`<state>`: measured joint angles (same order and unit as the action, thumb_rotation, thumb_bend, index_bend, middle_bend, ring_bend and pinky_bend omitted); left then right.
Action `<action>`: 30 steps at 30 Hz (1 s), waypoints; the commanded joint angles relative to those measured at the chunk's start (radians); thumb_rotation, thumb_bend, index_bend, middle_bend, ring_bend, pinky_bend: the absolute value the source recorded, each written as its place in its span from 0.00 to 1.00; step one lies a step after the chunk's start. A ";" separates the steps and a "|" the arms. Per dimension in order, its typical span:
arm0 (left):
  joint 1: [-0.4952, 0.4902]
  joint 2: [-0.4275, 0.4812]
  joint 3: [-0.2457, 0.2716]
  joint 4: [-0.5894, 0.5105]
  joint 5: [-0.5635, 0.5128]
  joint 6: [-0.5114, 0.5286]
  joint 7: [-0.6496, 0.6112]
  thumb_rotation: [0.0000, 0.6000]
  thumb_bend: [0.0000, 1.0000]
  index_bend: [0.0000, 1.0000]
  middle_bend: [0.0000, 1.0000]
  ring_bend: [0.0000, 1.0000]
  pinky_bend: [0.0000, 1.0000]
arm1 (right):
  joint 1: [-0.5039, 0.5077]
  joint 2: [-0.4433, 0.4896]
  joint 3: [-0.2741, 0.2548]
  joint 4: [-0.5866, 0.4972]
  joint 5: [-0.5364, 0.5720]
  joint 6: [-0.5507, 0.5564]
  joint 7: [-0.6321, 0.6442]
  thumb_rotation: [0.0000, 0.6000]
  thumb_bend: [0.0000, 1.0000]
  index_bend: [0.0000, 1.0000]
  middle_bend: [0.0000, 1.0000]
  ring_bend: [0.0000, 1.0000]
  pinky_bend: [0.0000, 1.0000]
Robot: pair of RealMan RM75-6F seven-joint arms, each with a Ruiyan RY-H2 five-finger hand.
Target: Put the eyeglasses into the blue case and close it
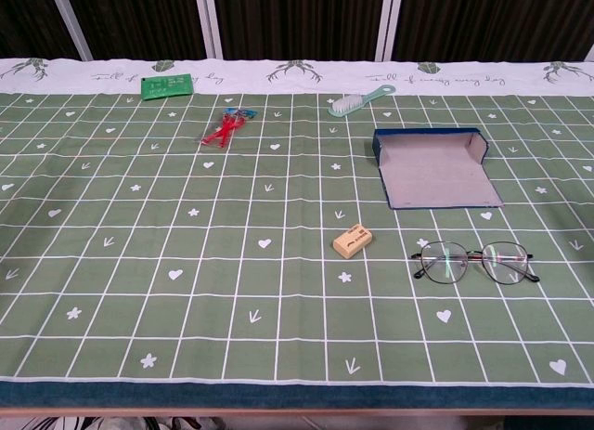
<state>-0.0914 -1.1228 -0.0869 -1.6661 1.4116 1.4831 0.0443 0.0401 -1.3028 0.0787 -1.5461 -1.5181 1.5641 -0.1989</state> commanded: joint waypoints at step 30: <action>0.002 -0.001 0.001 -0.002 0.001 0.002 0.000 1.00 0.35 0.11 0.00 0.00 0.00 | 0.004 0.008 -0.007 -0.003 0.003 -0.019 0.010 1.00 0.13 0.07 0.02 0.09 0.20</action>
<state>-0.0894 -1.1235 -0.0861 -1.6682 1.4122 1.4853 0.0449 0.0441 -1.2952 0.0721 -1.5497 -1.5152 1.5467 -0.1885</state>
